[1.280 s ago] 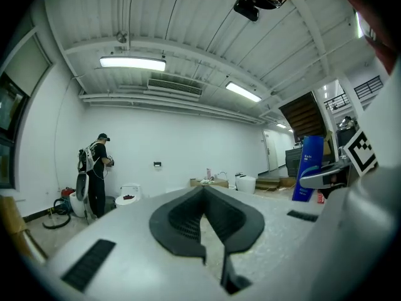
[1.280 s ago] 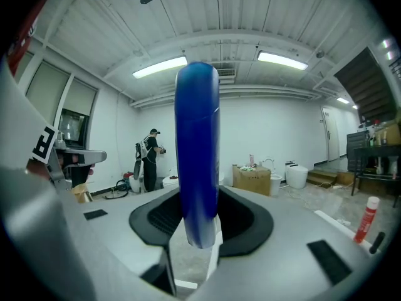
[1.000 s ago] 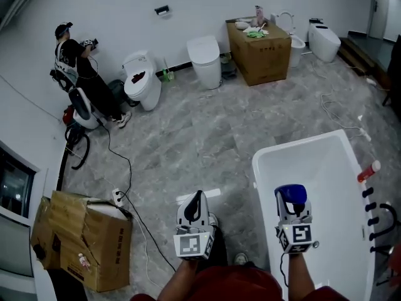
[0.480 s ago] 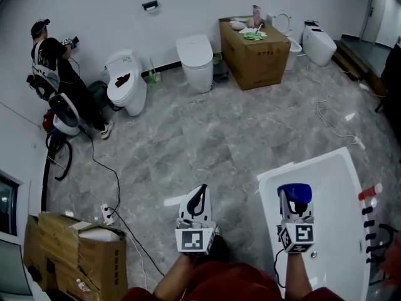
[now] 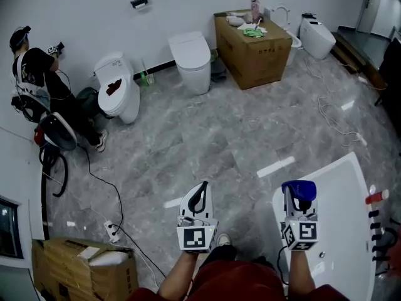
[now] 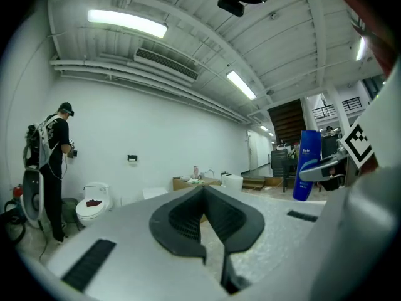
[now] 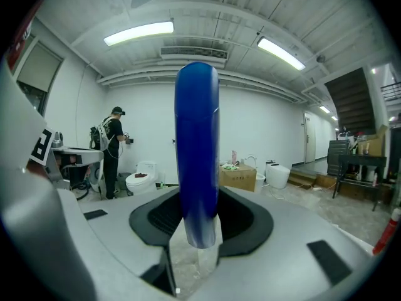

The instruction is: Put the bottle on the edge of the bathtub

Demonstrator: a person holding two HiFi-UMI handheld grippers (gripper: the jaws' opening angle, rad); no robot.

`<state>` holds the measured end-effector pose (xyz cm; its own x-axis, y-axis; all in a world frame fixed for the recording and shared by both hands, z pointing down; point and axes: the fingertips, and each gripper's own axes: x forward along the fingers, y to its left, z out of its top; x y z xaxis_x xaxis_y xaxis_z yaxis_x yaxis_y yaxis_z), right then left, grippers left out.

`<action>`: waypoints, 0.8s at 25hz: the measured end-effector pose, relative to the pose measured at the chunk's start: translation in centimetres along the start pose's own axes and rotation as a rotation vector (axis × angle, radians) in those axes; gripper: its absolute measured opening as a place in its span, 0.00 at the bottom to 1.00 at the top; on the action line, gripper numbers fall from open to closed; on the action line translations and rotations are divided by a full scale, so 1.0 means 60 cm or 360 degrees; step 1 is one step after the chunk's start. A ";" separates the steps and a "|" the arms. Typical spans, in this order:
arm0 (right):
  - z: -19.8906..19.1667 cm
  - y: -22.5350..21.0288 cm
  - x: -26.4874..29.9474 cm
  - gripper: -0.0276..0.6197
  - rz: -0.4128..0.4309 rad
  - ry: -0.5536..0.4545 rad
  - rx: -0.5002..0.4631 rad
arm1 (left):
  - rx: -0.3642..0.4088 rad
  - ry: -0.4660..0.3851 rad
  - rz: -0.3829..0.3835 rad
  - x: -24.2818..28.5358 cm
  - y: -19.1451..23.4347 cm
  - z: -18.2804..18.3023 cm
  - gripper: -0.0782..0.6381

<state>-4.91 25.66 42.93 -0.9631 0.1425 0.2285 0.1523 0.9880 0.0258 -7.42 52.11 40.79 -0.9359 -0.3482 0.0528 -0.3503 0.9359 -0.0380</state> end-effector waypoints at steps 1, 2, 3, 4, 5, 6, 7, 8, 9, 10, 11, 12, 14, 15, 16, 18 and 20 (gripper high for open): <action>0.003 -0.001 0.009 0.28 -0.0020 -0.0002 0.0001 | 0.0005 0.0026 -0.0021 0.017 0.009 -0.008 0.12; 0.006 -0.003 0.017 0.28 -0.0042 -0.0003 0.0004 | 0.0004 0.0043 -0.0037 0.033 0.018 -0.013 0.12; 0.008 -0.006 0.024 0.28 -0.0064 -0.0003 0.0009 | 0.0002 0.0052 -0.0053 0.047 0.026 -0.015 0.12; 0.011 -0.010 0.030 0.28 -0.0087 -0.0002 0.0012 | 0.0003 0.0058 -0.0068 0.062 0.031 -0.014 0.12; 0.013 -0.017 0.034 0.28 -0.0112 0.0000 0.0013 | 0.0004 0.0064 -0.0083 0.075 0.033 -0.011 0.12; 0.014 -0.025 0.037 0.28 -0.0139 0.0003 0.0012 | 0.0004 0.0069 -0.0101 0.087 0.032 -0.007 0.12; 0.014 -0.035 0.039 0.28 -0.0168 0.0005 0.0013 | 0.0001 0.0070 -0.0128 0.100 0.026 -0.006 0.12; 0.014 -0.046 0.042 0.28 -0.0195 0.0007 0.0017 | -0.0005 0.0069 -0.0159 0.114 0.018 -0.007 0.12; 0.013 -0.058 0.046 0.28 -0.0222 0.0007 0.0024 | -0.0010 0.0066 -0.0186 0.129 0.009 -0.005 0.12; 0.012 -0.070 0.052 0.28 -0.0248 0.0006 0.0033 | -0.0011 0.0060 -0.0210 0.147 0.001 -0.001 0.12; 0.011 -0.083 0.059 0.28 -0.0272 0.0004 0.0045 | -0.0009 0.0051 -0.0237 0.165 -0.007 0.003 0.12; 0.010 -0.097 0.066 0.28 -0.0294 0.0000 0.0060 | -0.0006 0.0040 -0.0270 0.184 -0.017 0.006 0.12; 0.007 -0.129 0.084 0.28 -0.0333 -0.0012 0.0096 | 0.0010 0.0016 -0.0333 0.225 -0.040 0.013 0.12; 0.005 -0.148 0.093 0.28 -0.0357 -0.0018 0.0110 | 0.0021 0.0007 -0.0359 0.247 -0.054 0.018 0.12; 0.003 -0.168 0.103 0.28 -0.0387 -0.0023 0.0125 | 0.0029 -0.0003 -0.0389 0.271 -0.070 0.022 0.12; 0.002 -0.212 0.125 0.28 -0.0451 -0.0035 0.0166 | 0.0045 -0.0013 -0.0461 0.324 -0.106 0.029 0.12; 0.008 -0.256 0.148 0.28 -0.0508 -0.0046 0.0196 | 0.0047 -0.0002 -0.0525 0.382 -0.139 0.033 0.12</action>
<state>-15.94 11.76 44.09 -0.9640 -0.1750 0.2004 -0.1839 0.9826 -0.0264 -26.01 36.20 40.31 -0.7717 -0.6325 0.0661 -0.6357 0.7705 -0.0477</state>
